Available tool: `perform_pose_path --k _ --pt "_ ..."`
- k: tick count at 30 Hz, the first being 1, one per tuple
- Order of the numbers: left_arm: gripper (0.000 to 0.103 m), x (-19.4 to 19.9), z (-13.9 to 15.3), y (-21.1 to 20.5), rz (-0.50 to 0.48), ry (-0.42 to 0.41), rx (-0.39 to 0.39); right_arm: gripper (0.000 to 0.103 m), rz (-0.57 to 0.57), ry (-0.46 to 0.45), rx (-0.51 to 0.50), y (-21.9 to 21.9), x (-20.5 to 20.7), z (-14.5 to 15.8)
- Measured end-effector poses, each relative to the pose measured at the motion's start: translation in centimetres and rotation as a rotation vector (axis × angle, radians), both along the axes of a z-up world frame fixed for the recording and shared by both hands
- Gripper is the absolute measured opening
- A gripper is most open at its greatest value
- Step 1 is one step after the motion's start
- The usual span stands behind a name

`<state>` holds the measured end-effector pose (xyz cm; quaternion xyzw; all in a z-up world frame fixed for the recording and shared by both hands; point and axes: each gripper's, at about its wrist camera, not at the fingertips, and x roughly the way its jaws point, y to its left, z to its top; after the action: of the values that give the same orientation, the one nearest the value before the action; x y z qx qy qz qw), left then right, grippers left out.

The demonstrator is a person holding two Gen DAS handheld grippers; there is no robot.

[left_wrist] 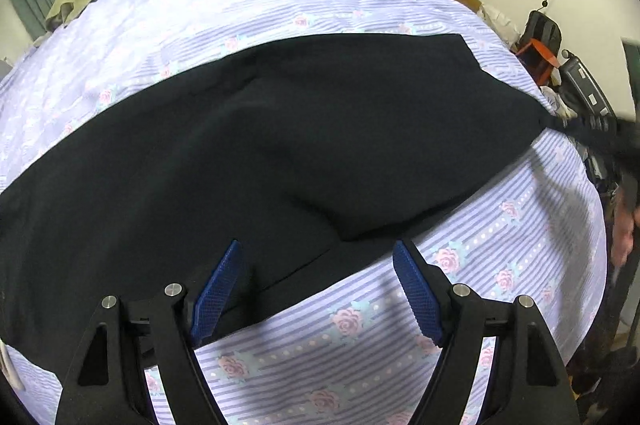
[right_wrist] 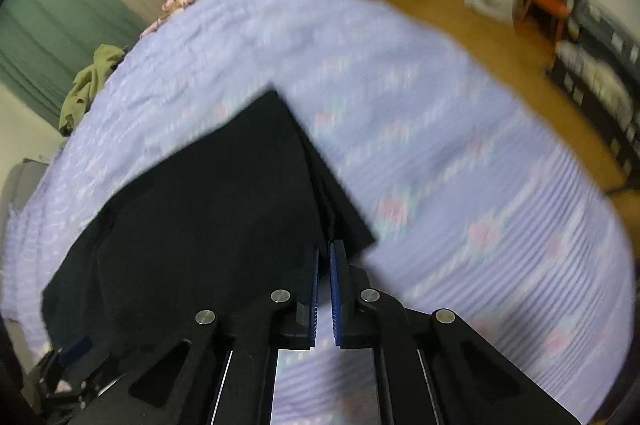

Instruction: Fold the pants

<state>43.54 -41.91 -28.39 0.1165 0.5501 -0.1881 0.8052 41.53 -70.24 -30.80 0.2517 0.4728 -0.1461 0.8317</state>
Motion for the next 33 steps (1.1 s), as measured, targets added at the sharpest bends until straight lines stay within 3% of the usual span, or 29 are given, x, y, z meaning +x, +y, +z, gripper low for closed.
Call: perform_pose_path --k 4,8,15,19,21,23,28,31,33 --pt "0.078 -0.5 0.5 -0.2 0.007 -0.004 -0.008 0.005 0.043 -0.01 -0.091 -1.1 3.1 1.2" --pt "0.078 -0.9 0.8 -0.1 0.023 -0.001 -0.014 0.005 0.074 0.066 -0.134 -1.0 4.4 0.7" --pt "0.078 -2.4 1.9 1.7 0.042 -0.016 0.007 0.005 0.053 0.159 -0.161 -0.5 1.7 -0.8" --pt "0.078 -3.5 3.0 2.8 0.073 -0.03 0.018 0.006 0.107 0.186 -0.188 0.4 1.2 -1.2" --pt "0.078 -4.3 4.0 3.0 0.089 -0.047 0.02 0.019 0.109 0.197 -0.209 0.8 0.9 -0.3" --pt "0.078 -4.9 5.2 3.6 0.105 -0.058 0.007 0.05 0.108 0.144 -0.26 1.8 -0.2 2.3" --pt "0.078 -6.9 10.3 6.8 0.179 -0.106 -0.069 0.061 0.206 0.043 -0.371 5.9 -3.1 9.5" --pt "0.083 -8.1 13.7 9.1 0.217 -0.142 -0.111 0.074 0.262 -0.018 -0.401 8.8 -5.3 13.8" --pt "0.084 -8.5 15.4 10.0 0.233 -0.163 -0.137 0.076 0.307 -0.059 -0.411 11.3 -7.0 16.7"
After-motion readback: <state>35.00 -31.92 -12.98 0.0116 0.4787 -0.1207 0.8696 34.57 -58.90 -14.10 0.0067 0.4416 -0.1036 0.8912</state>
